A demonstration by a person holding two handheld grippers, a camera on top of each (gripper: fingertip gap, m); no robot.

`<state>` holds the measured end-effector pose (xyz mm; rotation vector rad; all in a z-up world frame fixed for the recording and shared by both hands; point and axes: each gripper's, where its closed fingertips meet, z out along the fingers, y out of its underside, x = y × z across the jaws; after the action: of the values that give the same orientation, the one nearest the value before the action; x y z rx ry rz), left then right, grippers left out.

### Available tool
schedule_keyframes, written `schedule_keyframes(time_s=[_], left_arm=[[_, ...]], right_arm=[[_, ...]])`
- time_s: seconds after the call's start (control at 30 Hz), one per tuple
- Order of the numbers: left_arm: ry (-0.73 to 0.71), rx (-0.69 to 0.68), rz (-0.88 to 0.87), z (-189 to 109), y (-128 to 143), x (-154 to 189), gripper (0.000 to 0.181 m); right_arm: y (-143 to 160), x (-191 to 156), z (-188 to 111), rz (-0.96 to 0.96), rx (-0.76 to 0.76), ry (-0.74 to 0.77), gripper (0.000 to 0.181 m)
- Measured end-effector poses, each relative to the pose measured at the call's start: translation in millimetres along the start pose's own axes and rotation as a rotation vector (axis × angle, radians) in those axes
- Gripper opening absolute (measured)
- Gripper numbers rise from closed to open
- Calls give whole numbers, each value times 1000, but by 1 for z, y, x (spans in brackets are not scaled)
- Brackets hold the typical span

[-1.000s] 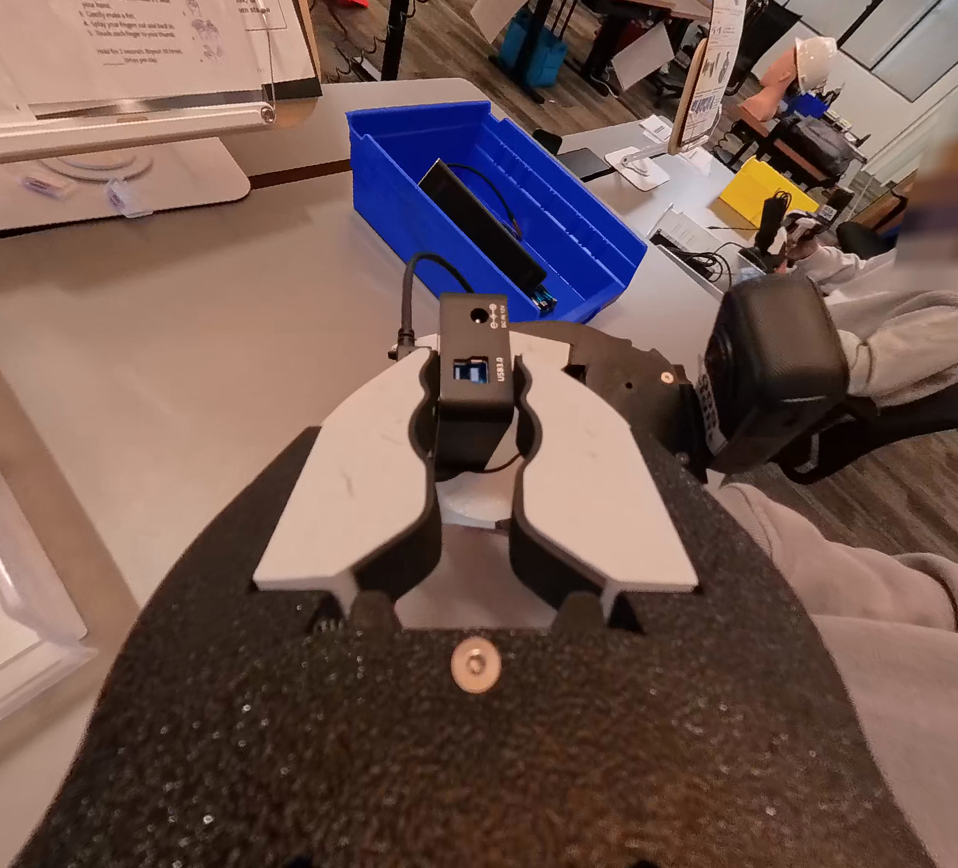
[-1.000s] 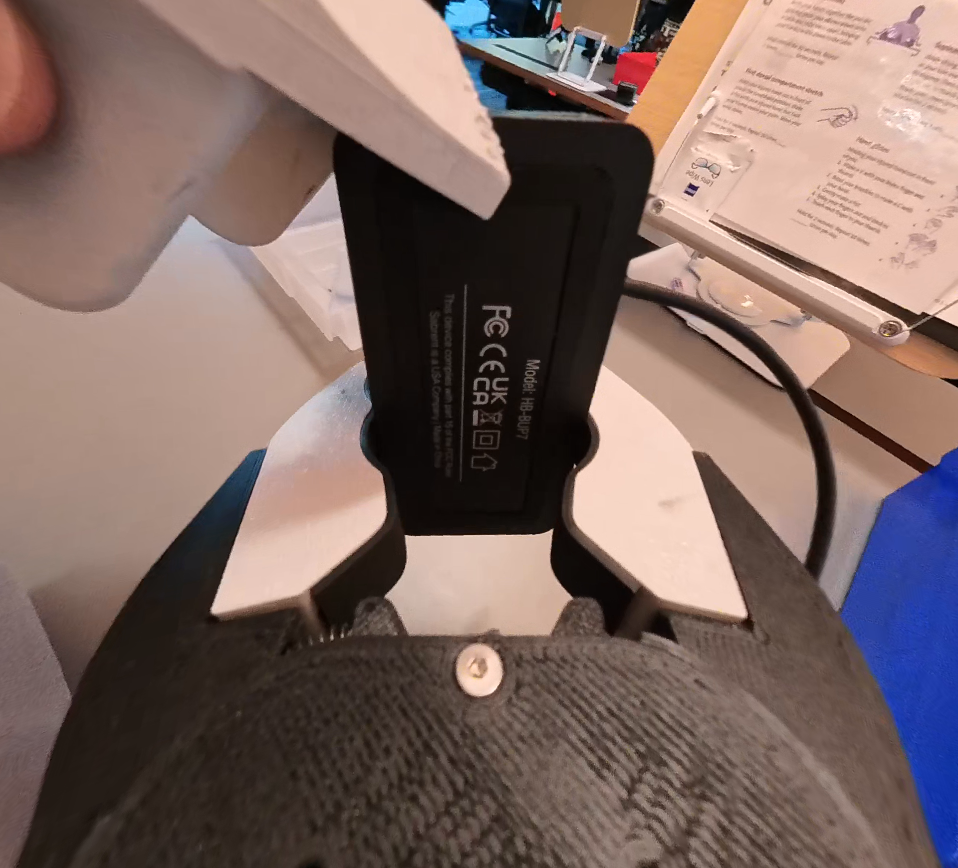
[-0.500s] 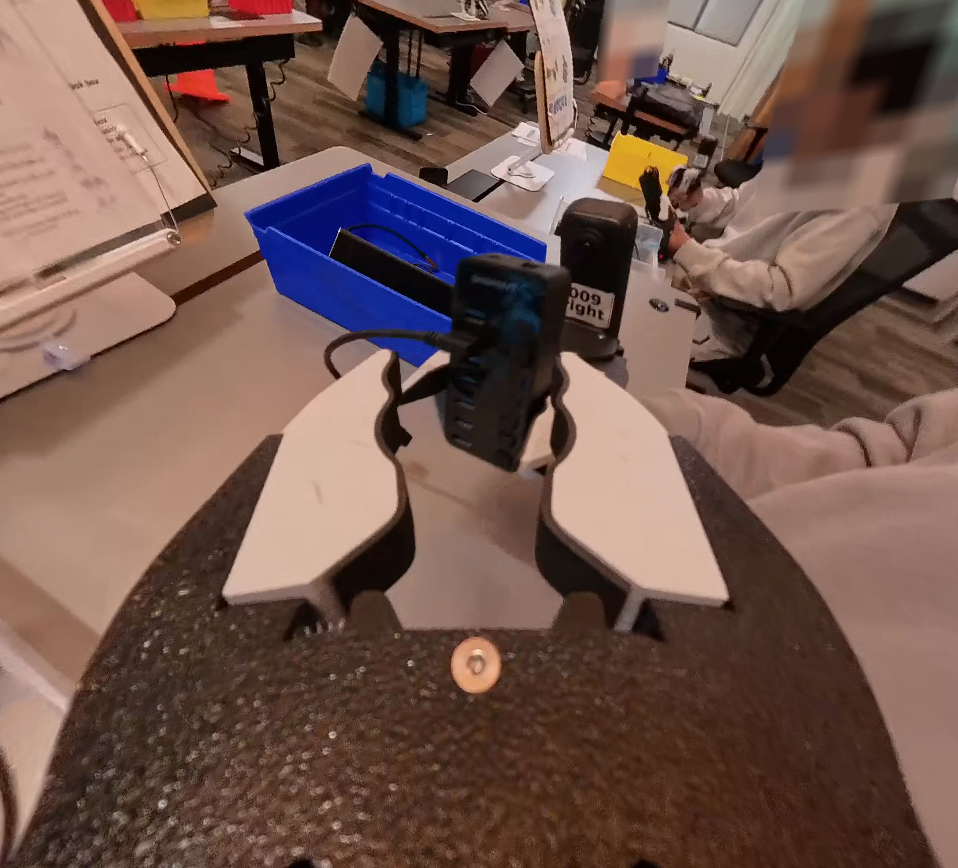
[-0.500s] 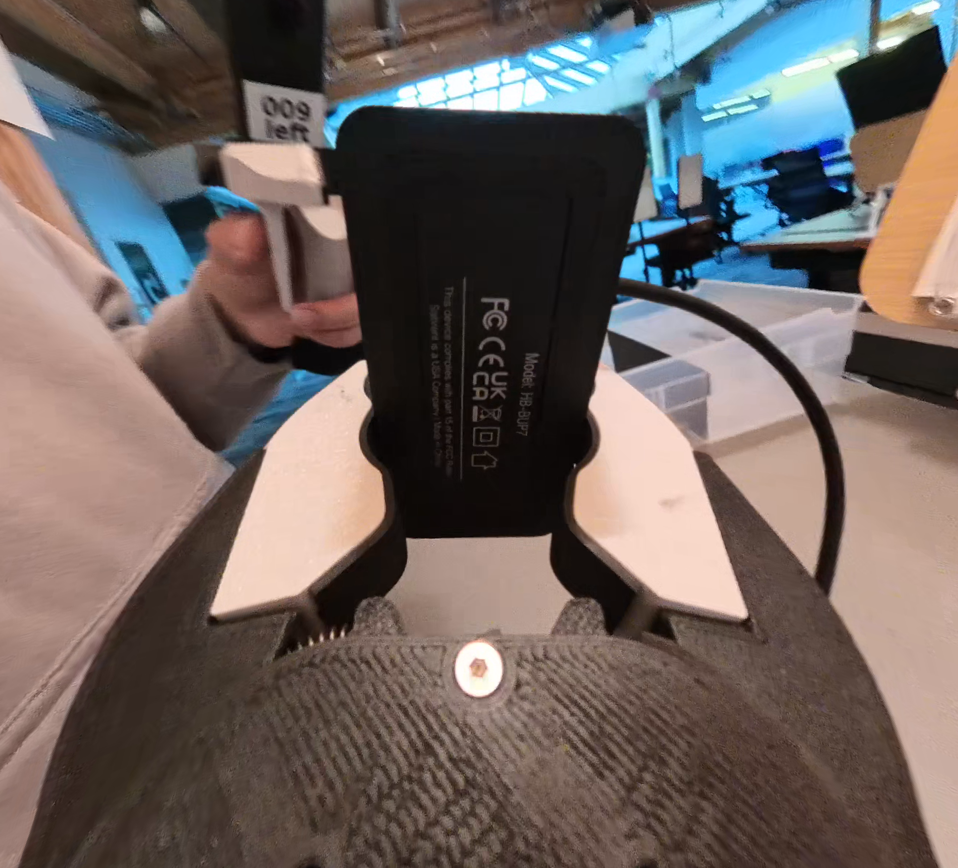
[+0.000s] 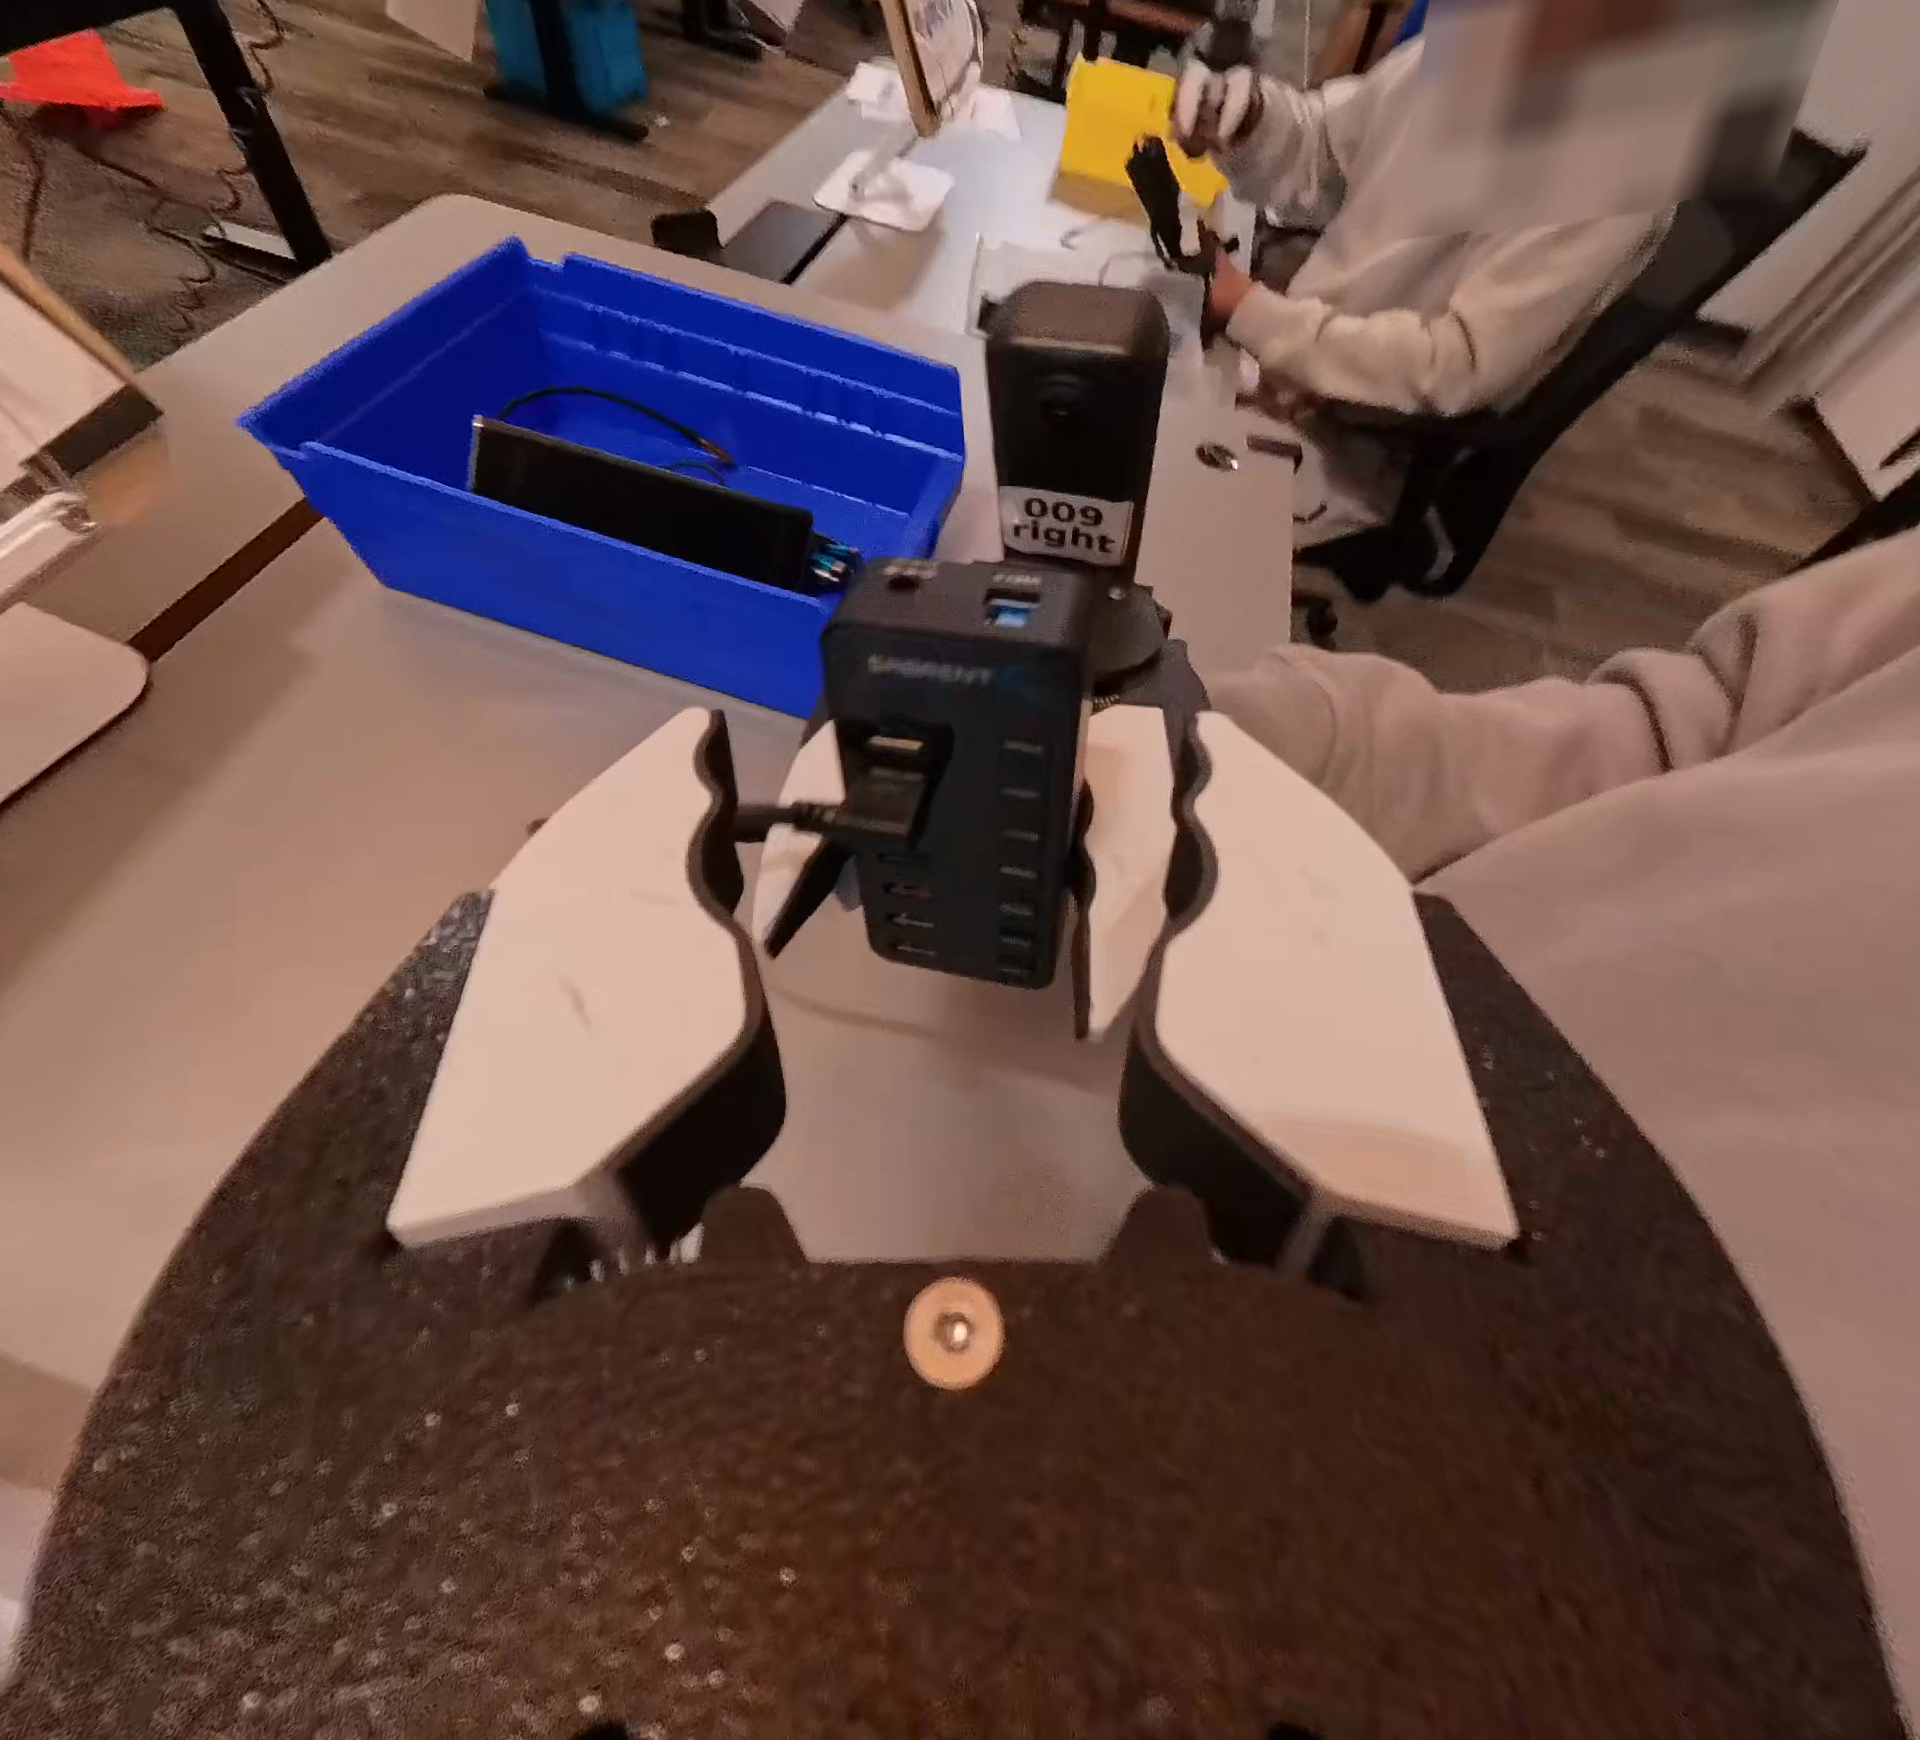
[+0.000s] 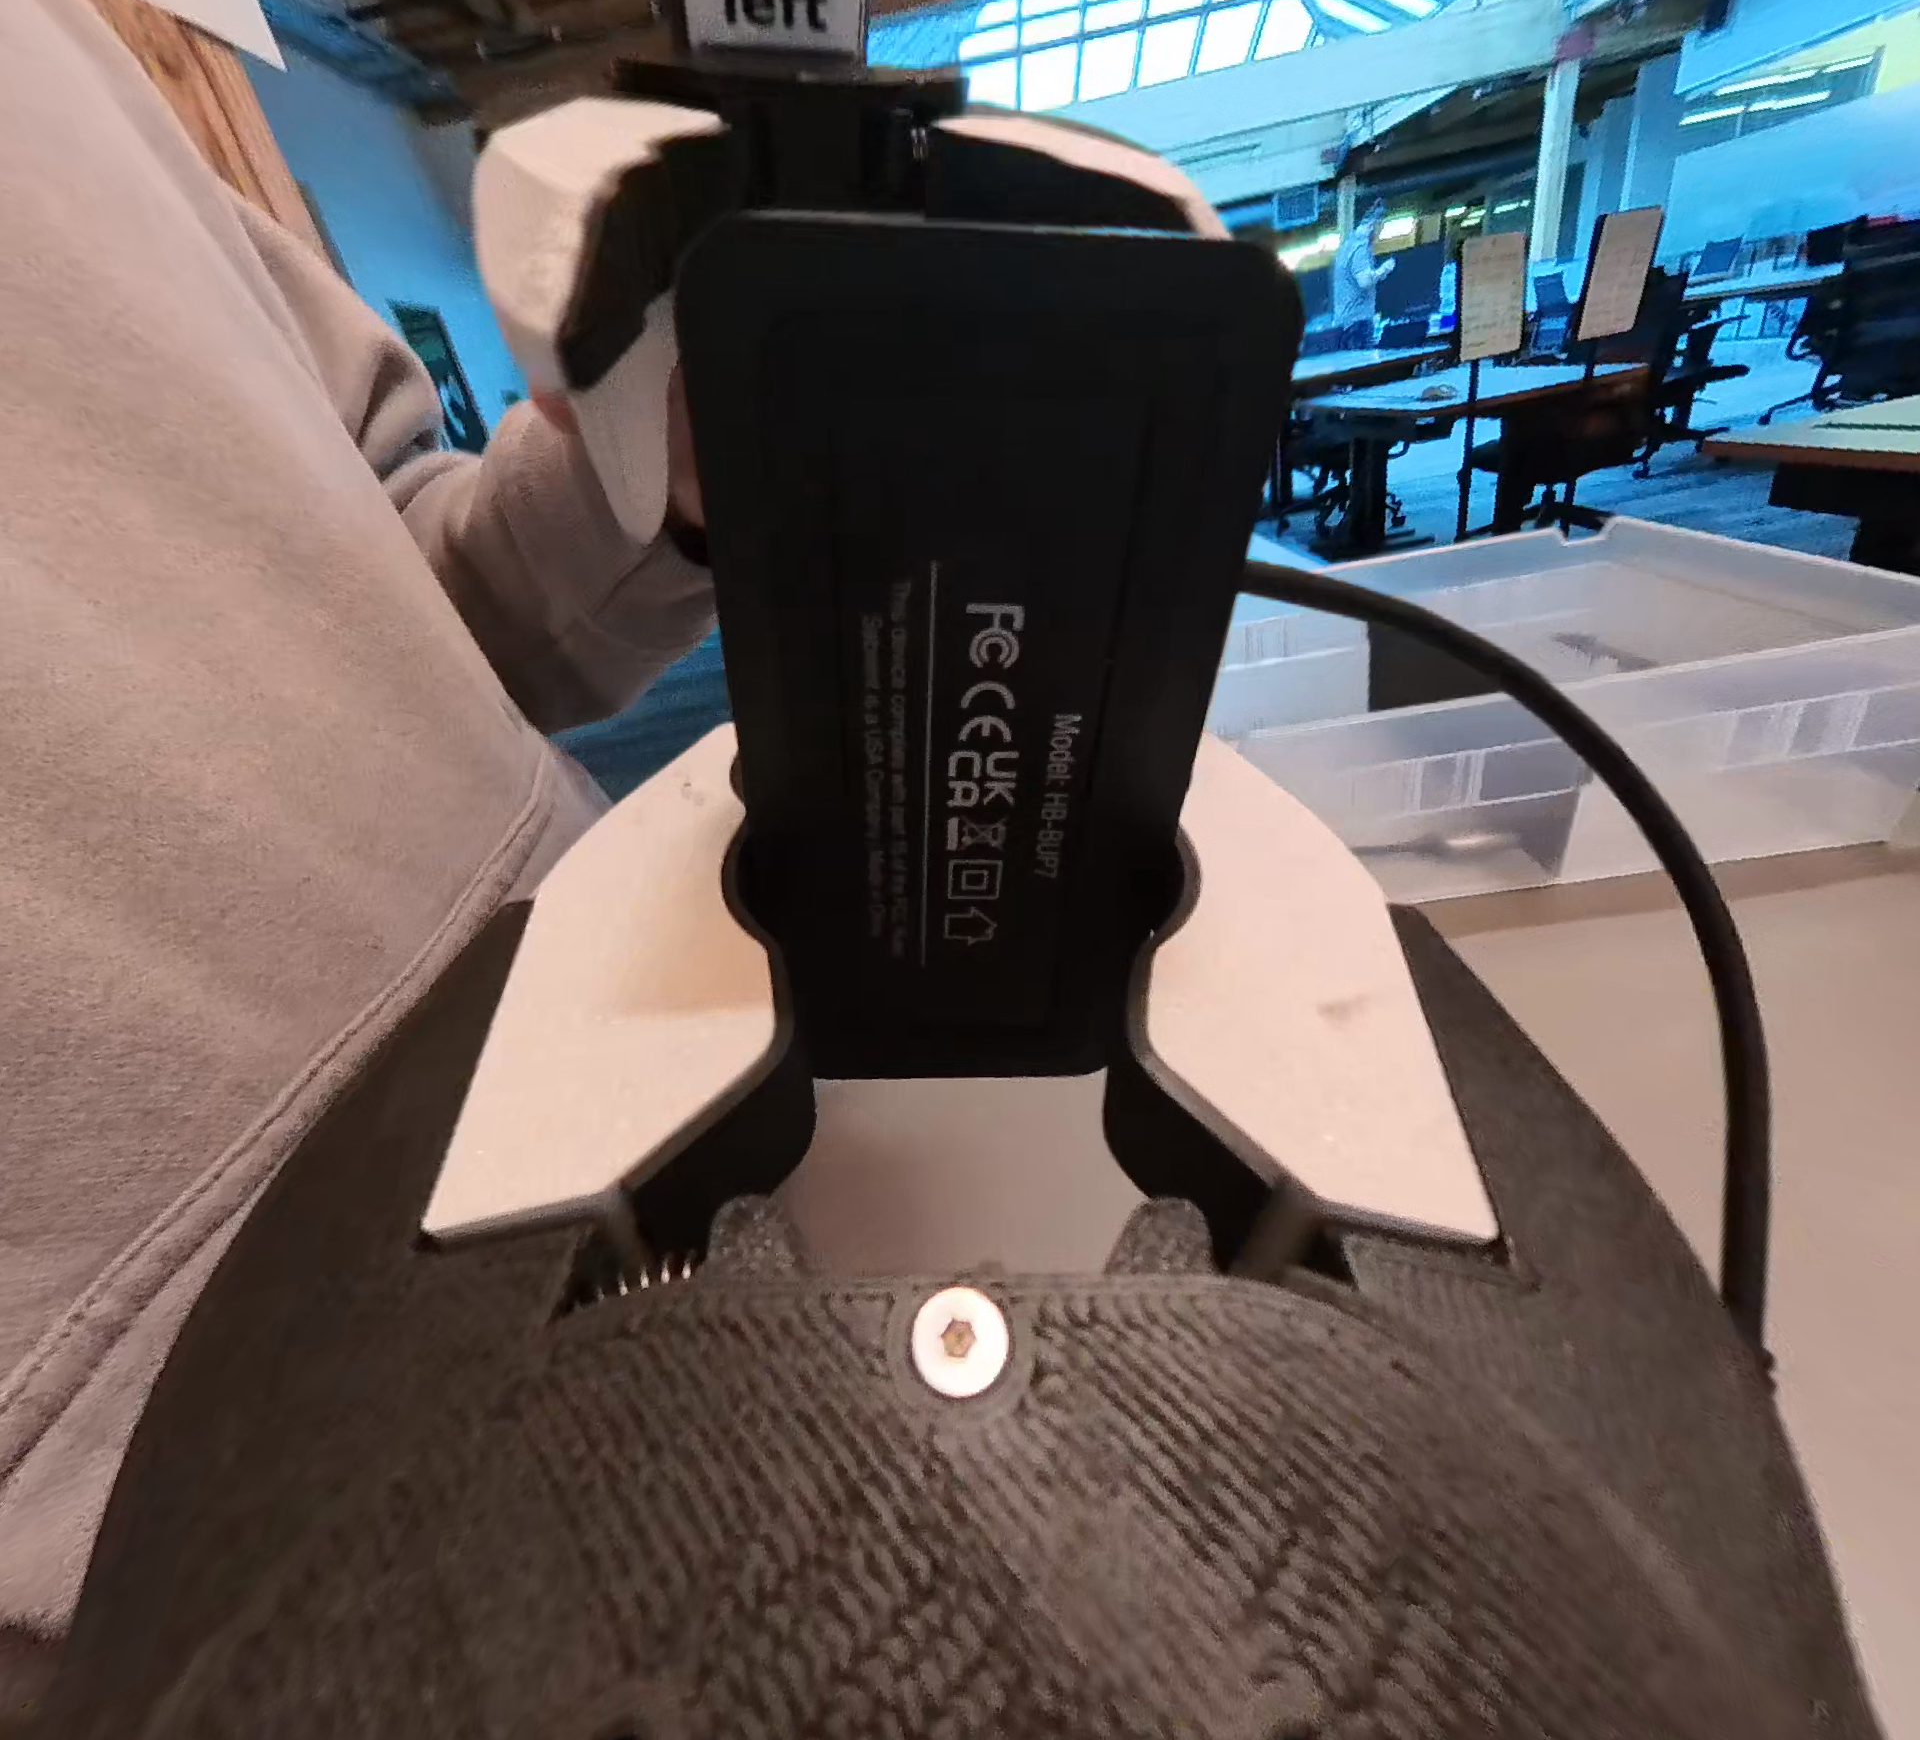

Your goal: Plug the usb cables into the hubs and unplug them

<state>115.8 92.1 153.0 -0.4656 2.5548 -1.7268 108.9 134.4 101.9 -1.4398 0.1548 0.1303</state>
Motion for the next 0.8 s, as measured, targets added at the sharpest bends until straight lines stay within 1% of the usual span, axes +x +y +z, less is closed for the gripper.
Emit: schedule_keyframes(time_s=[0.1,0.17,0.3,0.4,0.43,0.5,0.67,0.73,0.8], left_arm=[[23,-27,-5,16,6,7,77],[32,-16,-1,20,8,9,60],[-10,41,60,20,5,12,59],[-75,37,219,22,9,14,59],[-77,29,239,22,10,16,59],[-76,36,217,21,11,14,59],[-40,78,175,14,9,12,59],[-22,66,174,13,12,12,59],[-4,50,126,11,16,11,59]], right_arm=[[6,-8,5,-48,-64,-29,71],[8,-10,7,-67,-88,-26,71],[7,-14,7,-61,-71,-32,71],[1,-8,8,-8,-31,-5,76],[4,-9,9,-22,-52,-9,77],[7,-10,12,-25,-94,-2,77],[6,-8,14,-86,-124,17,73],[9,-5,12,-119,-162,36,73],[14,-4,11,-120,-195,44,73]])
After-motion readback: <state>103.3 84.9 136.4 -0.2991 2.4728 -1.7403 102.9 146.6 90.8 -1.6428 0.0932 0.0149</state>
